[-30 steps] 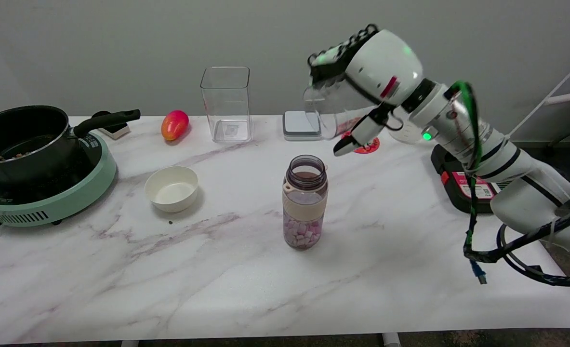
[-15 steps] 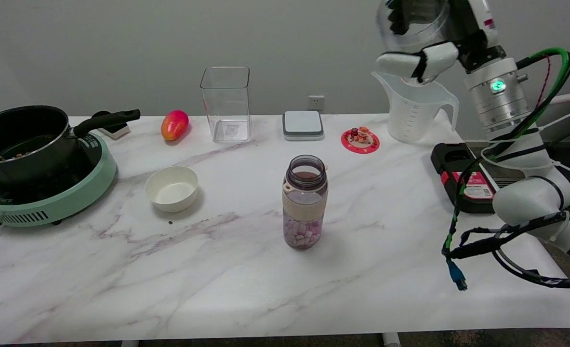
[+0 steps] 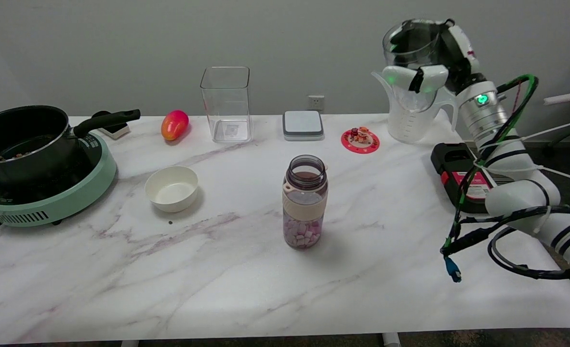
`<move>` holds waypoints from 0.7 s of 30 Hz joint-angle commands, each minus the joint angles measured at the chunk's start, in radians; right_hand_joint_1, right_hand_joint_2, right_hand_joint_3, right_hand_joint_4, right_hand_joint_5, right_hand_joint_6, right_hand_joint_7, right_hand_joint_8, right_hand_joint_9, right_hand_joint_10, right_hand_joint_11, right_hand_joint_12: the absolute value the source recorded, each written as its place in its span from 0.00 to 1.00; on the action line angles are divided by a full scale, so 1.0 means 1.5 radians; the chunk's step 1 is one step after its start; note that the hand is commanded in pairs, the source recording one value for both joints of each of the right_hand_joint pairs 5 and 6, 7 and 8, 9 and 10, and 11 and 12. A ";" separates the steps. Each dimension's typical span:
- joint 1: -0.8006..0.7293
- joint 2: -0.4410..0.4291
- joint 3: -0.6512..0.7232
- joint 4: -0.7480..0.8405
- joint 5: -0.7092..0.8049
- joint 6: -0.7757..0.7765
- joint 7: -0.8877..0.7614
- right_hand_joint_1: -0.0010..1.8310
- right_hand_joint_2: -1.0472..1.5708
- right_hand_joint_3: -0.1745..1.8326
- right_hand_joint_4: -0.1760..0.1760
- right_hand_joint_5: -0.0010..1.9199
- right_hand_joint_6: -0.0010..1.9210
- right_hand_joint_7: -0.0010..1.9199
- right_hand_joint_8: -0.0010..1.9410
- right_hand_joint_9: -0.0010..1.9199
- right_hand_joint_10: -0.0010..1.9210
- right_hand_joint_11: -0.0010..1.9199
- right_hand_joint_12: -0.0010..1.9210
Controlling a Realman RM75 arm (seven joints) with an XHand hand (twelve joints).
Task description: Place the measuring cup onto the table.
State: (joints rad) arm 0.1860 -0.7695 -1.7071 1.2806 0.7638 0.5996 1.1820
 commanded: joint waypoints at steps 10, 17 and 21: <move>0.195 -0.119 -0.219 -0.278 -0.198 0.067 0.245 0.83 0.73 0.47 0.50 0.78 0.78 0.79 0.78 0.74 0.74 0.66 0.66; 0.152 -0.139 -0.218 -0.279 -0.193 0.091 0.387 0.85 0.68 0.53 0.50 0.74 0.74 0.76 0.76 0.72 0.72 0.64 0.64; 0.137 -0.158 -0.220 -0.278 -0.193 0.095 0.444 0.87 0.59 0.65 0.50 0.71 0.71 0.74 0.73 0.70 0.70 0.62 0.62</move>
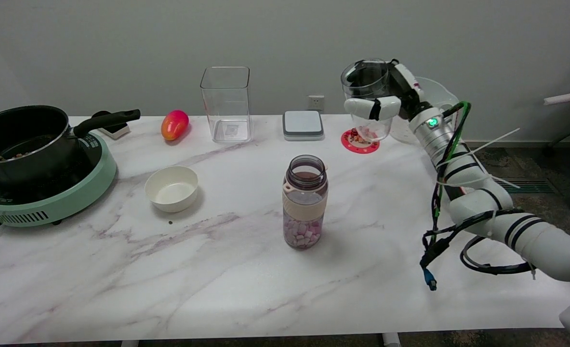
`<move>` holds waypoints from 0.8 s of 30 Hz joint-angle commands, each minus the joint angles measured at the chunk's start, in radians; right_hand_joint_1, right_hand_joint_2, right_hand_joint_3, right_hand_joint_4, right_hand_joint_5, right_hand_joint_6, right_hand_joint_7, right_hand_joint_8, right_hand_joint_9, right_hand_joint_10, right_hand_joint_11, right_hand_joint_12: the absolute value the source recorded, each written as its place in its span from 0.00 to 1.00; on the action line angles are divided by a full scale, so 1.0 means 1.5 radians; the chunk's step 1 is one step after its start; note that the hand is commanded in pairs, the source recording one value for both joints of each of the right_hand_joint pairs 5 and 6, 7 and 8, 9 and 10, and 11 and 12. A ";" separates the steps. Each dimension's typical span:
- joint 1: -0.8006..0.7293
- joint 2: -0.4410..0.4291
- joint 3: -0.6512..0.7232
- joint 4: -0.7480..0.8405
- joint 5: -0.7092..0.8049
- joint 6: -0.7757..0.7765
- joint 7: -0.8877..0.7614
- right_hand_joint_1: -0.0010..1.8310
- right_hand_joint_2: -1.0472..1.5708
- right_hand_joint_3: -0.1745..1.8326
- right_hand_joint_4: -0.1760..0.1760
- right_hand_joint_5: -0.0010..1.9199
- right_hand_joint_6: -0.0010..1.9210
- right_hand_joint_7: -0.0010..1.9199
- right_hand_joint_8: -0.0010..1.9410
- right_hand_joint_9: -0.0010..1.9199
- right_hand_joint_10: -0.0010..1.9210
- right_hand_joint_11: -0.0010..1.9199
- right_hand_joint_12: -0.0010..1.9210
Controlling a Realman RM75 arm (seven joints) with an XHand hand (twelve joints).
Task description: Place the measuring cup onto the table.
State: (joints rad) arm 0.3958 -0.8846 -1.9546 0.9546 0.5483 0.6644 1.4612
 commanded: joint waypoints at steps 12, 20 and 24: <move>-0.020 -0.109 -0.049 -0.093 -0.012 0.115 0.276 0.88 0.55 0.71 0.50 0.69 0.69 0.74 0.73 0.70 0.70 0.62 0.61; 0.008 -0.129 -0.047 -0.200 -0.069 0.221 0.404 0.89 0.56 0.71 0.50 0.70 0.70 0.74 0.73 0.70 0.70 0.62 0.62; 0.017 -0.136 -0.046 -0.230 -0.093 0.232 0.406 0.88 0.60 0.65 0.50 0.72 0.72 0.76 0.75 0.72 0.72 0.64 0.64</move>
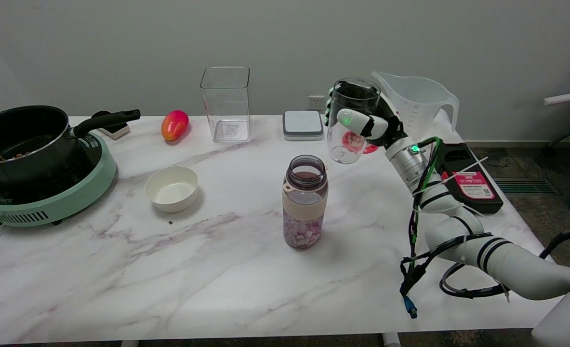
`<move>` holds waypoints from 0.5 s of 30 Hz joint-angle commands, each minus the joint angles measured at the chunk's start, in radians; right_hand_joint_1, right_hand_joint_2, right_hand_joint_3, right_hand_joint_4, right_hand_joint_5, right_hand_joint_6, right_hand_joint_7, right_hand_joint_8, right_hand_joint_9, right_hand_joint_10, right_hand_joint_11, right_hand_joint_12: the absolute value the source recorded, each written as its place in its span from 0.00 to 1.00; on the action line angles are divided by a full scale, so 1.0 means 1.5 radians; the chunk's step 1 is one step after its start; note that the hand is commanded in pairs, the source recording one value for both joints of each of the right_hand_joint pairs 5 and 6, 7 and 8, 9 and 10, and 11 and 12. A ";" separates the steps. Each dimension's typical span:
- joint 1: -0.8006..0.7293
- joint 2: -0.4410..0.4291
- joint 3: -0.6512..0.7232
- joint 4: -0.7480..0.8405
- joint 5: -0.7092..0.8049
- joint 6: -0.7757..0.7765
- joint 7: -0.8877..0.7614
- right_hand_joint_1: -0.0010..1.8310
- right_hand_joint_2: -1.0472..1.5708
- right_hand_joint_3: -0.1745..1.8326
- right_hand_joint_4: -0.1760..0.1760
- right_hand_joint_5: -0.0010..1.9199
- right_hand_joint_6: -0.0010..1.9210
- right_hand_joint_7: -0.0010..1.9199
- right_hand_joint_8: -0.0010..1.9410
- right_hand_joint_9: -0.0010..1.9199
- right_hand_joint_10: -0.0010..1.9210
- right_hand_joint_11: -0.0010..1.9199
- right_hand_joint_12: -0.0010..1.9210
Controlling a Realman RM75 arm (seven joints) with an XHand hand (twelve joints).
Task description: Place the measuring cup onto the table.
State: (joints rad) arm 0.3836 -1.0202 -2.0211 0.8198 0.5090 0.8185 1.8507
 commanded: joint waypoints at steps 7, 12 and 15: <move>0.078 -0.074 -0.001 -0.254 -0.132 0.219 0.193 0.86 0.70 0.53 0.50 0.79 0.78 0.79 0.78 0.74 0.74 0.66 0.66; 0.087 -0.079 0.009 -0.266 -0.129 0.226 0.205 0.83 0.76 0.44 0.50 0.80 0.80 0.80 0.79 0.76 0.76 0.67 0.67; 0.101 -0.074 0.010 -0.282 -0.134 0.256 0.205 0.83 0.77 0.43 0.50 0.81 0.81 0.80 0.80 0.76 0.76 0.67 0.67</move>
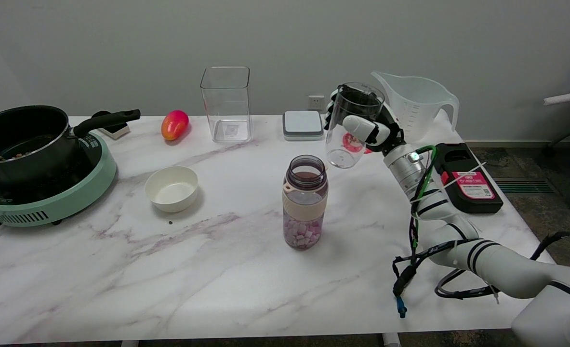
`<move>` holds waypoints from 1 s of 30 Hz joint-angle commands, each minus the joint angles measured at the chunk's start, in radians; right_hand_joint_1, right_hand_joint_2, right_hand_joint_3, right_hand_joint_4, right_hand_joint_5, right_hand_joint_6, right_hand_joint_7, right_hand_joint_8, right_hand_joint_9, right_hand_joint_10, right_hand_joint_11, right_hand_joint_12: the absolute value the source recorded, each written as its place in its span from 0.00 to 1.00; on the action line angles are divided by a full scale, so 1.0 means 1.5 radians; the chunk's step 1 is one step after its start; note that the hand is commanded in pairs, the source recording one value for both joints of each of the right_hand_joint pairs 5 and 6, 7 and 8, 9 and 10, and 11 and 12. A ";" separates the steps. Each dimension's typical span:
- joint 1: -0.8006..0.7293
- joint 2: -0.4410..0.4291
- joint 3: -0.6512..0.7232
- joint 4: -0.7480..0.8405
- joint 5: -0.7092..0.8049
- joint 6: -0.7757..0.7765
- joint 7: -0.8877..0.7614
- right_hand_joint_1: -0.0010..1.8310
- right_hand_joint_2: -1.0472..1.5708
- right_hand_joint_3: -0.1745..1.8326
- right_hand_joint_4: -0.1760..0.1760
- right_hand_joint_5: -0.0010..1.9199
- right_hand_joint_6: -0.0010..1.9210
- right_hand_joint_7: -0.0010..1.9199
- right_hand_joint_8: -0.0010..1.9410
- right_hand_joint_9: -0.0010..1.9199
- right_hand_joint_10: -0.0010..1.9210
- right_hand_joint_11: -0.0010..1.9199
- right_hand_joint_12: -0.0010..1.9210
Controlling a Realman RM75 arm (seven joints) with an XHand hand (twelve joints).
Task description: Place the measuring cup onto the table.
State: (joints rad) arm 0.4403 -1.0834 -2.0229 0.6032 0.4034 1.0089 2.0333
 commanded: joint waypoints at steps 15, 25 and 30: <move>0.086 -0.067 0.002 -0.117 -0.129 -0.042 0.075 0.67 1.00 0.20 0.50 0.92 0.92 0.88 0.87 0.82 0.82 0.72 0.72; 0.084 -0.106 0.037 -0.145 -0.127 -0.196 -0.032 0.66 1.00 0.20 0.50 0.92 0.92 0.87 0.87 0.82 0.82 0.73 0.73; 0.085 -0.104 0.068 -0.153 -0.132 -0.193 -0.143 0.66 1.00 0.20 0.50 0.93 0.93 0.88 0.87 0.82 0.82 0.73 0.73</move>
State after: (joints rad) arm 0.5563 -1.1791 -2.0065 0.4185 0.2436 0.9228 2.0865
